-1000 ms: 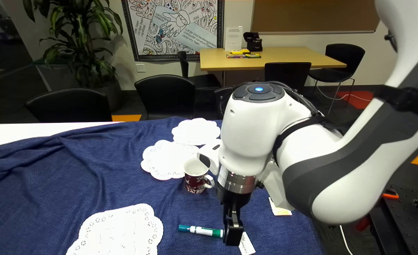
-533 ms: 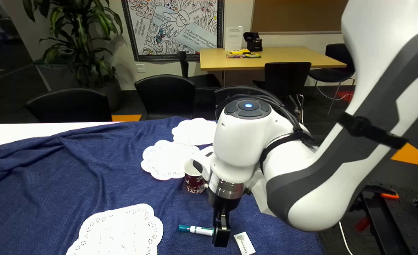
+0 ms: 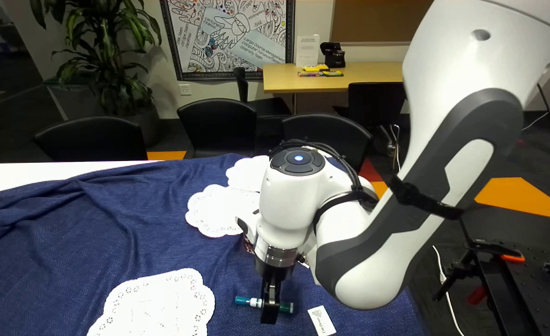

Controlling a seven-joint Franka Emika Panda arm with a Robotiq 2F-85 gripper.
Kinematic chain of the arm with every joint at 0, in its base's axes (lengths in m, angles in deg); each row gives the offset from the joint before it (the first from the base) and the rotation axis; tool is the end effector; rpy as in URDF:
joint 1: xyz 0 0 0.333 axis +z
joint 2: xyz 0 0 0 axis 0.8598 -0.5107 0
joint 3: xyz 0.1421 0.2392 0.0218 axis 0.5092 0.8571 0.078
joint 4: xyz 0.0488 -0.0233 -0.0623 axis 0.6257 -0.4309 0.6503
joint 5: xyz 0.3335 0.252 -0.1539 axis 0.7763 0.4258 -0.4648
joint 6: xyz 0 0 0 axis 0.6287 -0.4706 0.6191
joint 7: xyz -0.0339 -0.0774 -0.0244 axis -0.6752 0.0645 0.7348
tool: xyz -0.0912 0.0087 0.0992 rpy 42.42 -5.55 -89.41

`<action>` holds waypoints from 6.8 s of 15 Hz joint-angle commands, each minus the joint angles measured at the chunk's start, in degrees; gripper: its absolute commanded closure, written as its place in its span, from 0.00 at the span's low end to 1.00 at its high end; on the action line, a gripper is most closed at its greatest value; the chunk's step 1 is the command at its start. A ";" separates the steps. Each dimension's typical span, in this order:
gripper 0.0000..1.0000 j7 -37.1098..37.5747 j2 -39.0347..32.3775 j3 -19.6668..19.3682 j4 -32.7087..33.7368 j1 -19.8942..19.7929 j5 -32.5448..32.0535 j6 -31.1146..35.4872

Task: Put the marker in the cup

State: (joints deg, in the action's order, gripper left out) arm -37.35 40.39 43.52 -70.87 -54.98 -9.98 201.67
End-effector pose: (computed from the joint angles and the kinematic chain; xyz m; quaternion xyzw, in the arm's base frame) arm 0.5878 0.0848 -0.0291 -0.9846 -0.1558 -0.0797 0.0012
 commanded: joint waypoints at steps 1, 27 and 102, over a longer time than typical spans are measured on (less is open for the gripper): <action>0.17 1.19 -3.09 -0.18 4.52 0.70 1.12 -1.41; 0.95 7.42 4.38 -4.91 0.48 4.04 1.03 -2.95; 0.95 -107.79 18.29 4.14 4.39 -21.34 86.38 -27.10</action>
State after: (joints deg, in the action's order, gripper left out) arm -136.66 59.40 49.13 -68.11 -76.69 69.24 178.85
